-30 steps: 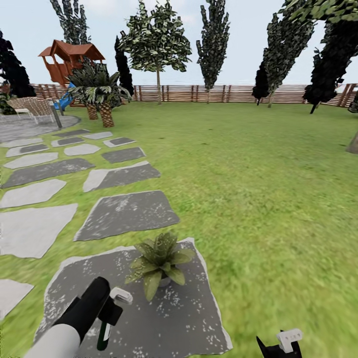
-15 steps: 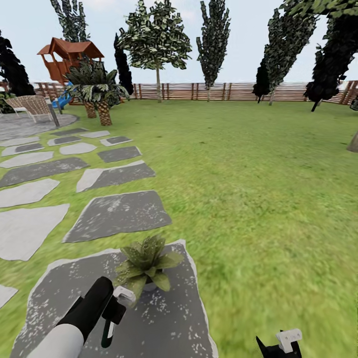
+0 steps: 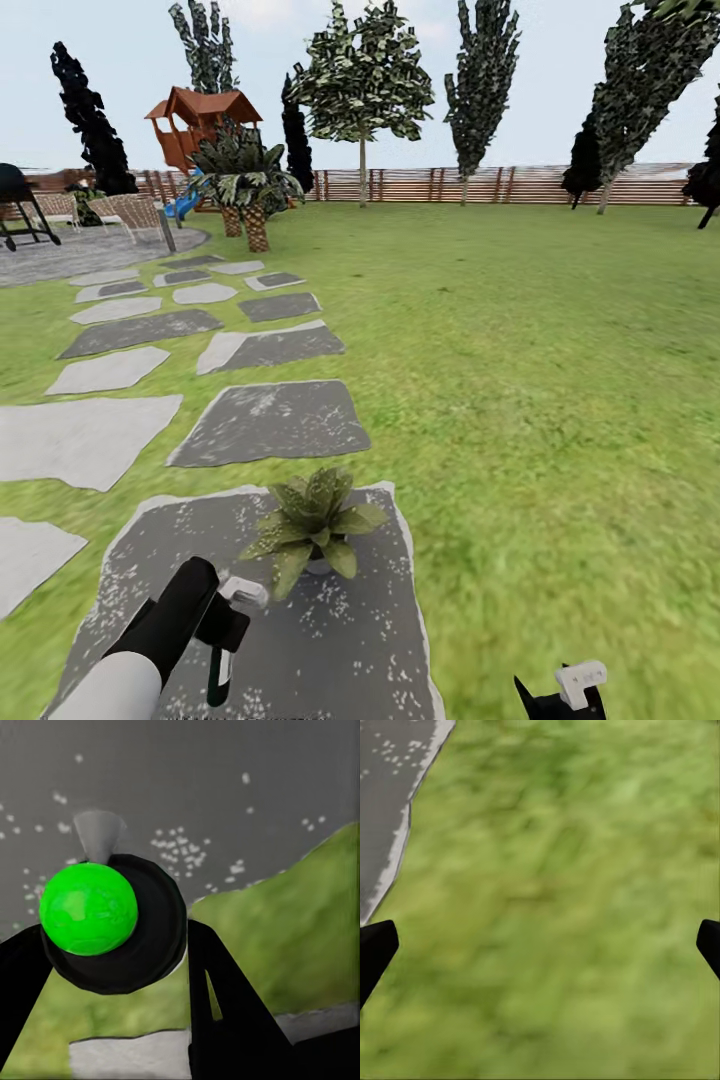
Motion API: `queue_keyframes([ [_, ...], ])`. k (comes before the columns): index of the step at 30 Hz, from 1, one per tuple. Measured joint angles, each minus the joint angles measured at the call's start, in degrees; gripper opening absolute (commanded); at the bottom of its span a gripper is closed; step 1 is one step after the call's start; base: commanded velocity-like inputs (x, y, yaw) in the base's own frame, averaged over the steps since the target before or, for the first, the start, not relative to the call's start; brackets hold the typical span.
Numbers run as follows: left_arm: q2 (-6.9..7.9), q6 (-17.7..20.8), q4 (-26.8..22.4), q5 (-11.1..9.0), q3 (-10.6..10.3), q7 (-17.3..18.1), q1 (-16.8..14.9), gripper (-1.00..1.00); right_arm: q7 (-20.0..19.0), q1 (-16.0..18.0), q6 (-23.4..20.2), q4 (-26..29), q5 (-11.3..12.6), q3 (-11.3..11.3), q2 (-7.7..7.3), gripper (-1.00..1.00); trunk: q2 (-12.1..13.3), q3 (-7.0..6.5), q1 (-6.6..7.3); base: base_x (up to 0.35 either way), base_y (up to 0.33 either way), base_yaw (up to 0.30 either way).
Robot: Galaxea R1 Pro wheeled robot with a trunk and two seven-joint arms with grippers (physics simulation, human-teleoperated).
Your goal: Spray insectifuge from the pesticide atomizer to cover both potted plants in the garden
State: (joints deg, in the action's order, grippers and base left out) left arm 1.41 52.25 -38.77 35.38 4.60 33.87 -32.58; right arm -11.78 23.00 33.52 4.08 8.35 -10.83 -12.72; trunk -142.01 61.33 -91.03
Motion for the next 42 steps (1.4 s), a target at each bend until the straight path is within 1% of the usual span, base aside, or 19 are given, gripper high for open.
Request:
queue_keyframes([
  [6,-0.38,-0.24,-0.04,0.22,-0.01,-0.33,0.00,-1.00,-0.01,0.00,0.01,0.00,0.00,0.09,-0.13,1.00,0.00,0.00,0.01,0.038,-0.031,0.085],
  [11,-0.43,-0.33,-0.08,0.24,-0.02,-0.44,-0.01,-1.00,-0.01,0.00,0.02,-0.08,0.00,0.10,-0.30,1.00,0.00,0.00,0.02,0.171,-0.198,0.003],
  [20,-0.40,-0.36,-0.23,0.23,0.03,-0.44,0.00,-1.00,-0.01,0.00,0.03,-0.03,-0.01,0.04,-0.17,1.00,0.00,0.00,0.01,0.144,-0.233,0.017],
  [25,-0.32,-0.31,-0.60,0.23,0.17,-0.43,0.01,-1.00,0.00,0.02,0.03,-0.02,-0.01,-0.02,-0.03,1.00,0.00,0.00,0.00,0.010,-0.230,0.246],
  [36,-0.35,-0.09,-0.67,0.09,0.44,0.26,0.00,-1.00,0.00,0.00,0.00,0.00,0.00,0.00,0.00,1.00,0.00,0.00,0.00,0.000,-0.012,0.276],
  [40,-0.55,-0.05,-0.64,0.03,0.40,0.43,-0.02,-1.00,-0.01,0.00,0.00,-0.03,0.00,0.05,-0.06,1.00,0.00,0.00,0.00,0.000,0.000,0.073],
  [42,-0.41,-0.09,-0.63,0.15,0.47,0.43,-0.03,-1.00,0.00,-0.01,0.00,0.00,-0.01,0.00,0.00,1.00,0.00,0.00,0.00,0.000,0.000,0.008],
])
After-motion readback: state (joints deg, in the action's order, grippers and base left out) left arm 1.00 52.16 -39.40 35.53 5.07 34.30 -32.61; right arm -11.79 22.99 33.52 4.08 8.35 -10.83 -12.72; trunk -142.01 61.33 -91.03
